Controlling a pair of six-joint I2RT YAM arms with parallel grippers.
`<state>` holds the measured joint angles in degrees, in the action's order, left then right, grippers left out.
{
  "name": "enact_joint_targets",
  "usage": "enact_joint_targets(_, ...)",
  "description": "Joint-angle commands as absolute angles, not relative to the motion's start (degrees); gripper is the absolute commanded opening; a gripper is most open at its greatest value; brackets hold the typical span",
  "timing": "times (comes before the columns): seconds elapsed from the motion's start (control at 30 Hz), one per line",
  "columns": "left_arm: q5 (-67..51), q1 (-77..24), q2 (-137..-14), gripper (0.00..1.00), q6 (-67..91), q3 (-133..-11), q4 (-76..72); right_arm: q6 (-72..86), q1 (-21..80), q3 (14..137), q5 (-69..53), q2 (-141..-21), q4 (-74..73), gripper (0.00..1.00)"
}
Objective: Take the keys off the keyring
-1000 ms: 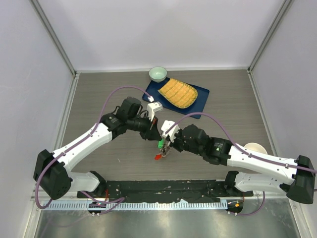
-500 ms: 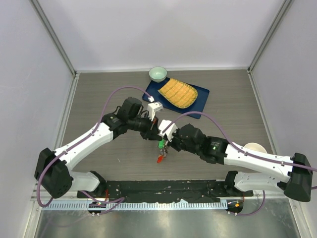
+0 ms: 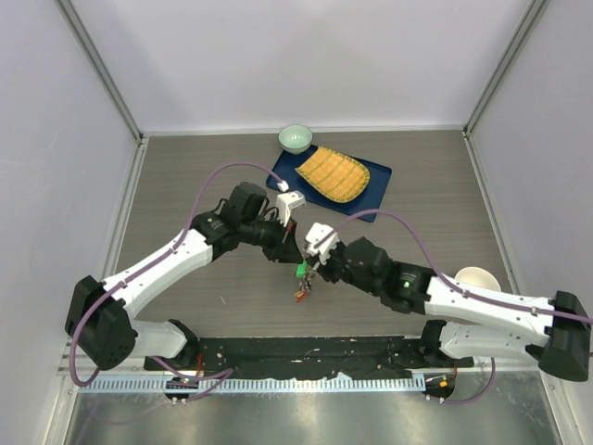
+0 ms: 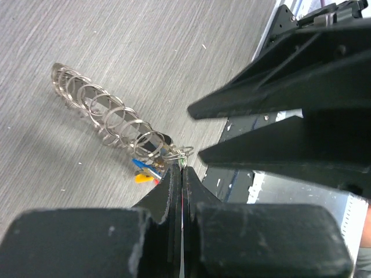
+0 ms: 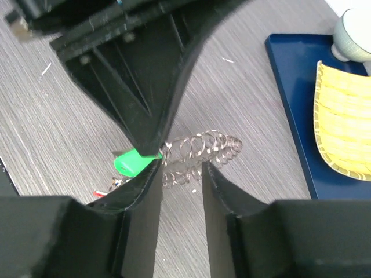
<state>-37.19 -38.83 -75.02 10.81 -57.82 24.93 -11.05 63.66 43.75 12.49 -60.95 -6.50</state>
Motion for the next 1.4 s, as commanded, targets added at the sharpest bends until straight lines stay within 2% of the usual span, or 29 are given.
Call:
enact_joint_targets(0.0,-40.9,-37.6,-72.1,0.00,12.4,-58.9,22.9,-7.7,63.8,32.1,14.8,-49.2,13.0,0.41)
enact_joint_targets(0.2,-44.1,-36.3,-72.1,0.00,13.7,-60.6,22.6,-5.8,60.9,18.5,14.1,-38.9,29.9,0.44)
enact_joint_targets(0.3,-45.3,-36.1,-72.7,0.00,12.9,-60.7,22.9,-4.7,57.6,11.5,8.1,-36.4,40.0,0.42)
enact_joint_targets(0.33,-46.1,-36.0,-72.8,0.00,12.7,-60.6,22.9,-4.8,56.5,6.1,5.6,-36.4,49.6,0.42)
enact_joint_targets(0.43,-47.9,-36.0,-72.6,0.00,12.9,-59.6,21.1,-3.5,52.8,0.8,0.1,-39.5,65.9,0.41)
enact_joint_targets(0.57,-49.2,-36.0,-72.3,0.00,13.9,-58.9,18.9,-4.7,51.6,1.7,-8.9,-45.7,67.9,0.41)
enact_joint_targets(0.8,-50.0,-36.0,-72.5,0.00,14.5,-59.7,18.4,-3.5,51.5,2.9,-17.3,-55.8,76.5,0.41)
enact_joint_targets(1.37,-50.4,-36.0,-72.7,0.00,15.3,-59.5,17.4,-5.1,51.6,5.6,-14.9,-57.0,72.2,0.33)
